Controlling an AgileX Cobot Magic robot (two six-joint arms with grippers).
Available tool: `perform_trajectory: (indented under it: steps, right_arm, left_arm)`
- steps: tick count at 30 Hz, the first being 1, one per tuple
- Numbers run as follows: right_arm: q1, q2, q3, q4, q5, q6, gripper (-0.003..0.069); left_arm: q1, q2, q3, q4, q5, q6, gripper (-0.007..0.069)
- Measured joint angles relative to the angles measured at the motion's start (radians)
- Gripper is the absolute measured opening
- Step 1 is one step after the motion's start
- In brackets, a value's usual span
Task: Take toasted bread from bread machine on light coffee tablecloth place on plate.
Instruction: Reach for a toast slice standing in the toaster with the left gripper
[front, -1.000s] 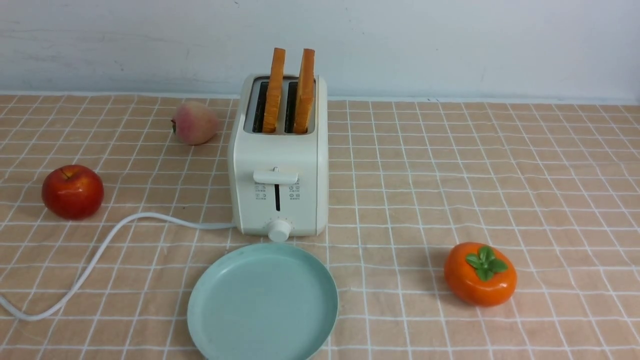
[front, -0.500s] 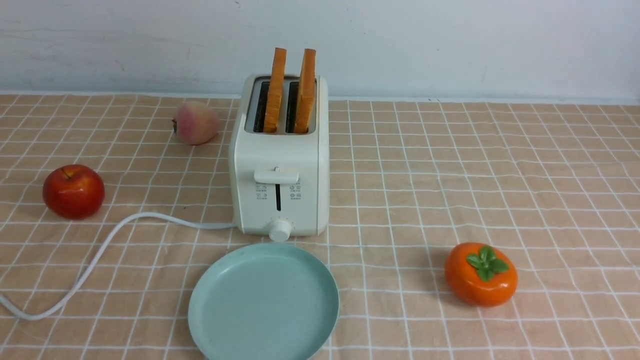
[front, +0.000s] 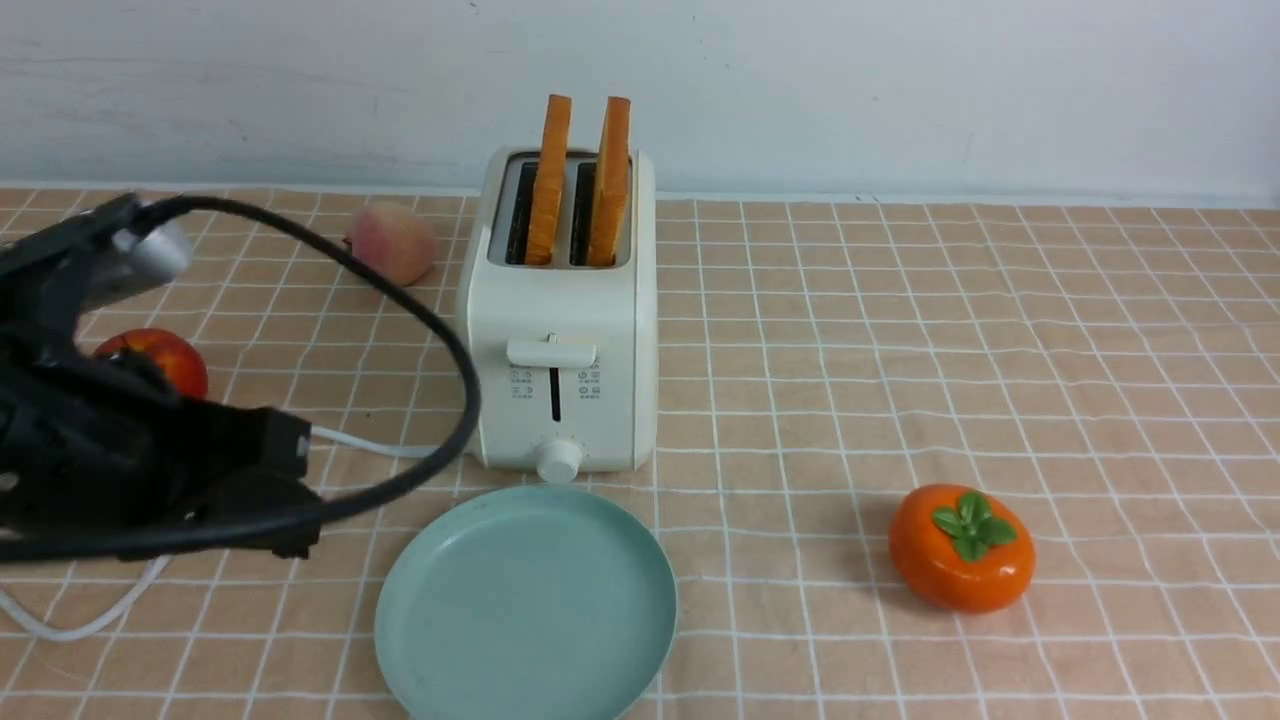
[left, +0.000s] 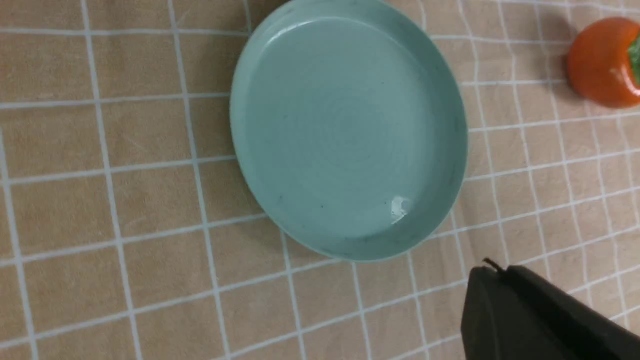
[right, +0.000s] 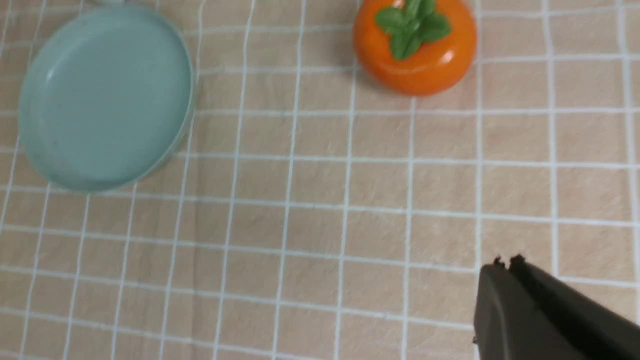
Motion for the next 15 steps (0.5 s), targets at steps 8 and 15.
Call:
perform_trajectory:
  steps: [8,15]
  right_arm:
    - [0.0,0.016,0.102,0.114,-0.032,-0.078,-0.0018]
    - [0.0,0.016,0.115,0.159,-0.054,-0.087,-0.0015]
  left_arm:
    - [-0.213,0.205,-0.29,0.151,-0.112,-0.072,-0.0014]
    - [-0.216,0.404,-0.569,0.341,-0.142,-0.23,-0.0012]
